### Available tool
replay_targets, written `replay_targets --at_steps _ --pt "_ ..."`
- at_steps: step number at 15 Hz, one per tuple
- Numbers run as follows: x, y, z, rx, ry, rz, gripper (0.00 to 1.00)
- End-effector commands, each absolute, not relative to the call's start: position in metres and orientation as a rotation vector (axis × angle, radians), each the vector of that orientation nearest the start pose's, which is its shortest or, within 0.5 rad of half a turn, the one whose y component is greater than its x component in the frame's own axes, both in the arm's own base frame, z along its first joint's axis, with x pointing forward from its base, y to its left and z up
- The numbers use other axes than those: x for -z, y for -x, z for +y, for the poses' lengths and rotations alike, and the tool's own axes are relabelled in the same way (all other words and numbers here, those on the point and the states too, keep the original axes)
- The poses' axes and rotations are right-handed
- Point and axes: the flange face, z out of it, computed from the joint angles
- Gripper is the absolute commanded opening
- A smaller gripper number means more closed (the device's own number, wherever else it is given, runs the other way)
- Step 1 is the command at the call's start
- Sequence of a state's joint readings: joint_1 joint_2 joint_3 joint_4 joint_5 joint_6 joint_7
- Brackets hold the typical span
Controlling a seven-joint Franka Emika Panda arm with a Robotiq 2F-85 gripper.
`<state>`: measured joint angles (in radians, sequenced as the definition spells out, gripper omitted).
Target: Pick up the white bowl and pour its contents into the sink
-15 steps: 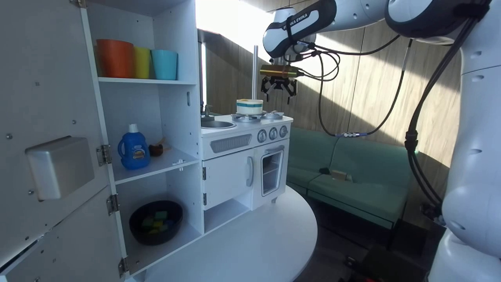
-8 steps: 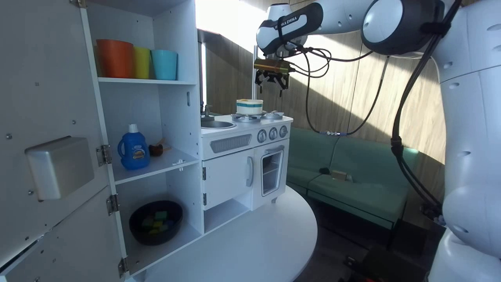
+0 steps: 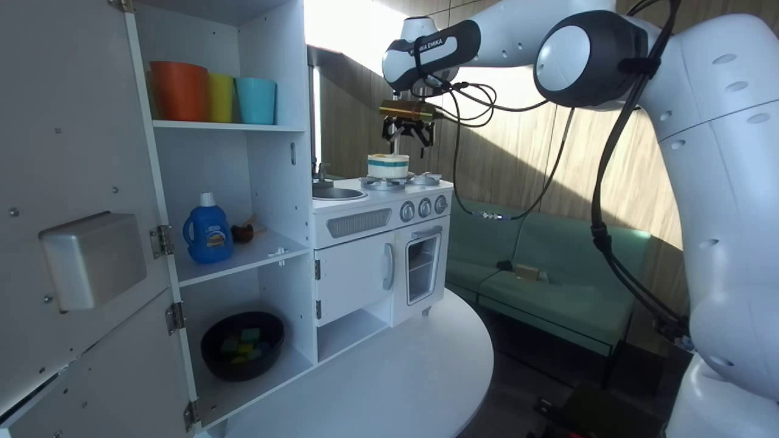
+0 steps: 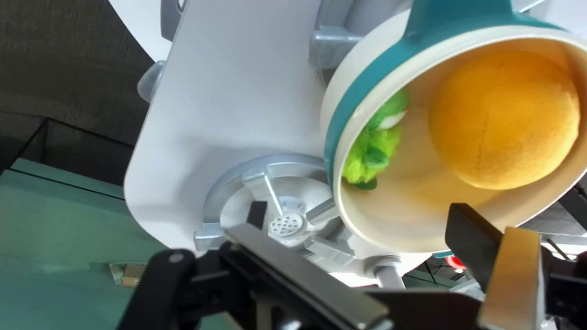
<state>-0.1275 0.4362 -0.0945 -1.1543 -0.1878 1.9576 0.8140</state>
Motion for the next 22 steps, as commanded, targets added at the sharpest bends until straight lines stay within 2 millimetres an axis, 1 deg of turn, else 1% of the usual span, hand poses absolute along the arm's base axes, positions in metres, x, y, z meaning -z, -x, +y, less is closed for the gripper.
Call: replay_targets --at_steps 1,3,4,7,10,12,15,18,20,22 --pt "-0.626 -0.673 -0.135 0.630 2.825 1.413 1.00" --pt "-0.629 -0.663 -0.122 0.603 2.859 1.361 1.00" --pt "-0.628 -0.659 -0.117 0.585 2.872 1.341 1.00" --pt "-0.614 -0.651 -0.108 0.510 2.897 1.321 1.00" --pt "-0.598 -0.646 -0.110 0.475 2.891 1.370 1.00" --pt "-0.592 -0.643 -0.113 0.483 2.875 1.403 1.00" --pt "-0.593 -0.637 -0.112 0.498 2.853 1.418 1.00" --pt "-0.602 -0.630 -0.111 0.540 2.816 1.422 1.00" --pt "-0.608 -0.630 -0.115 0.583 2.795 1.433 1.00" --pt "-0.609 -0.630 -0.117 0.620 2.767 1.460 1.00"
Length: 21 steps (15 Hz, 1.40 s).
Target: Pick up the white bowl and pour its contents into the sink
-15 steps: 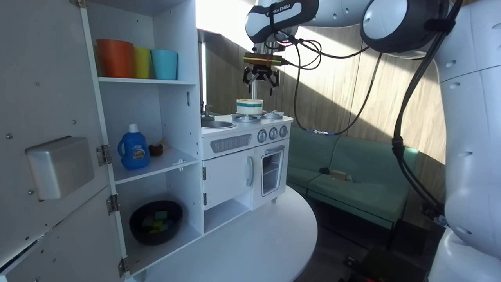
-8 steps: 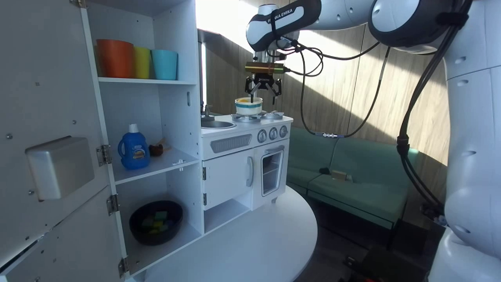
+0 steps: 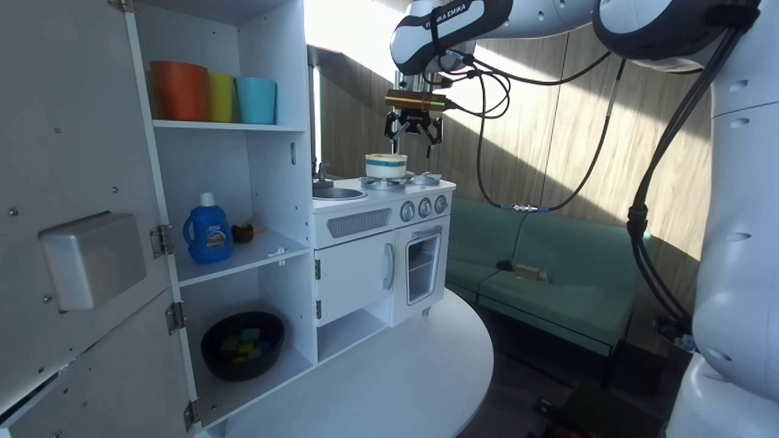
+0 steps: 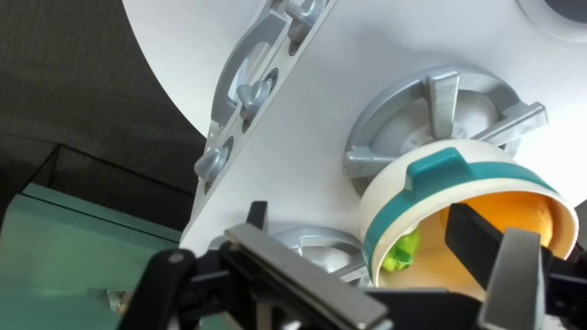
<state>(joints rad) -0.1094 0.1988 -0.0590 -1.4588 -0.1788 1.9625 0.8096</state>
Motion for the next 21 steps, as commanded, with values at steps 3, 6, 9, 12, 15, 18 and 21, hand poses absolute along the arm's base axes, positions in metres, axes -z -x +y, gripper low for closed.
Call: replay_targets --at_steps 3,6,9,12,15,18,21 --pt "-0.602 -0.631 -0.117 0.621 2.761 1.481 1.00" --pt "-0.594 -0.635 -0.113 0.643 2.744 1.492 1.00" --pt "-0.595 -0.640 -0.114 0.697 2.687 1.532 1.00" --pt "-0.585 -0.645 -0.116 0.676 2.690 1.554 1.00" --pt "-0.575 -0.651 -0.123 0.651 2.689 1.585 1.00" --pt "-0.568 -0.654 -0.127 0.640 2.687 1.597 0.73" --pt "-0.571 -0.655 -0.128 0.670 2.677 1.600 0.49"
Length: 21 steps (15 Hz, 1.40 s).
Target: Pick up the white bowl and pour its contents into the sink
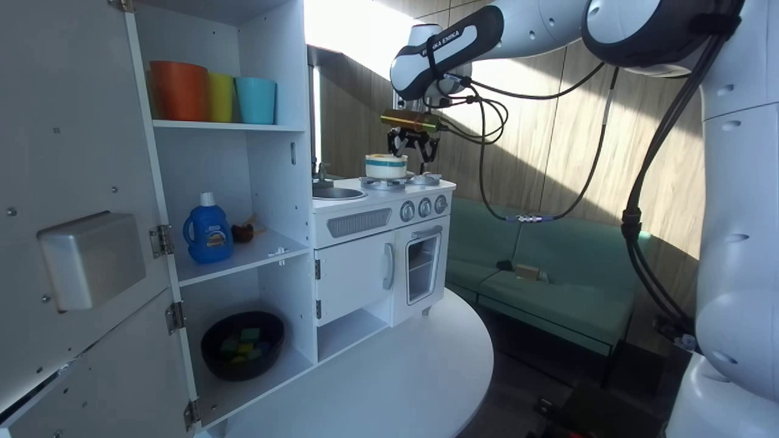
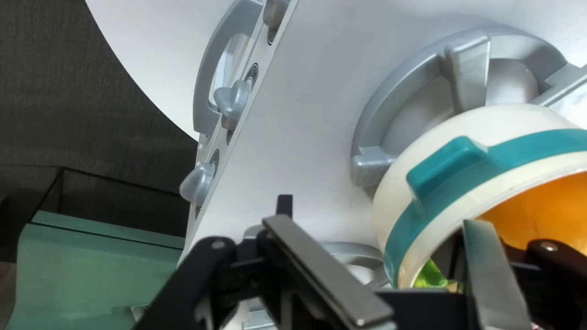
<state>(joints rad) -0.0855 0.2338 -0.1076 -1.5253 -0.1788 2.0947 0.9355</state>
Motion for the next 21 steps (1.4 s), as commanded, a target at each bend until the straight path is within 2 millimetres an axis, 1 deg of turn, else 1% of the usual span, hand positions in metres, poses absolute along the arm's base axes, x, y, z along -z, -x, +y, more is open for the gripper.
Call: replay_targets --at_steps 1,5,8,9,10,11,17,19,21 --pt "-0.573 -0.655 -0.127 0.684 2.676 1.605 0.42" --pt "-0.577 -0.658 -0.123 0.725 2.714 1.586 0.12" --pt "-0.579 -0.661 -0.119 0.781 2.765 1.565 0.05" --pt "-0.579 -0.662 -0.117 0.812 2.788 1.561 0.05" --pt "-0.581 -0.664 -0.115 0.843 2.809 1.554 0.08" --pt "-0.583 -0.665 -0.112 0.882 2.829 1.550 0.09" --pt "-0.605 -0.674 -0.093 1.106 2.941 1.485 0.09" --pt "-0.612 -0.679 -0.086 1.196 2.984 1.453 0.09" --pt "-0.616 -0.682 -0.077 1.352 3.039 1.408 0.09"
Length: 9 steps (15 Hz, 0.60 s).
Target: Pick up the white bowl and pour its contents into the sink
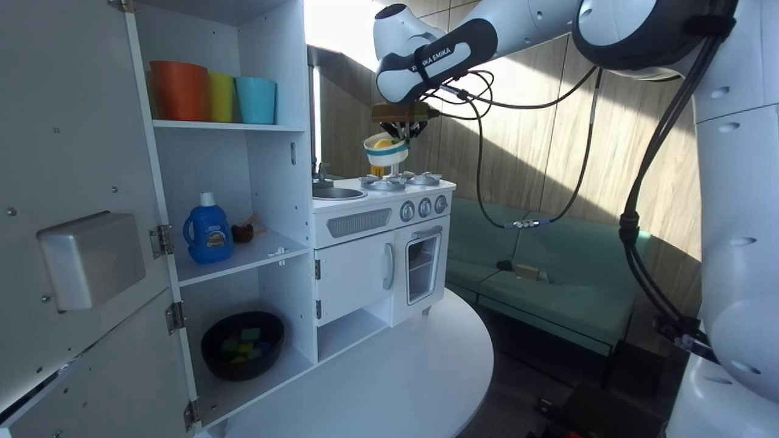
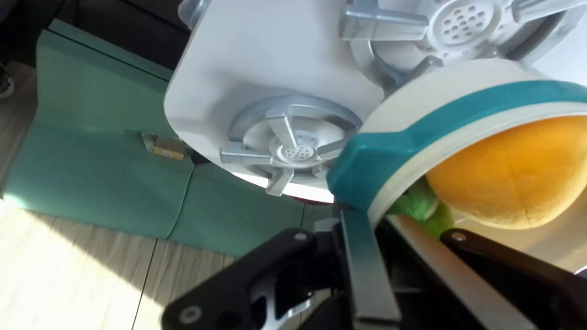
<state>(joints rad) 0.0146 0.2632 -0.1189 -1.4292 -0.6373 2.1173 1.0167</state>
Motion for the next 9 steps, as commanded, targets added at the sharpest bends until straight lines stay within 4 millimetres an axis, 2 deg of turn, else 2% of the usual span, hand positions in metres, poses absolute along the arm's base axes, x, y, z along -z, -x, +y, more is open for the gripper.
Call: replay_targets --at_steps 1,3,9 --pt "-0.617 -0.683 -0.073 1.428 3.064 1.388 0.09" --pt "-0.618 -0.685 -0.066 1.567 3.093 1.360 0.09" --pt "-0.602 -0.682 -0.046 1.752 3.114 1.277 0.09"
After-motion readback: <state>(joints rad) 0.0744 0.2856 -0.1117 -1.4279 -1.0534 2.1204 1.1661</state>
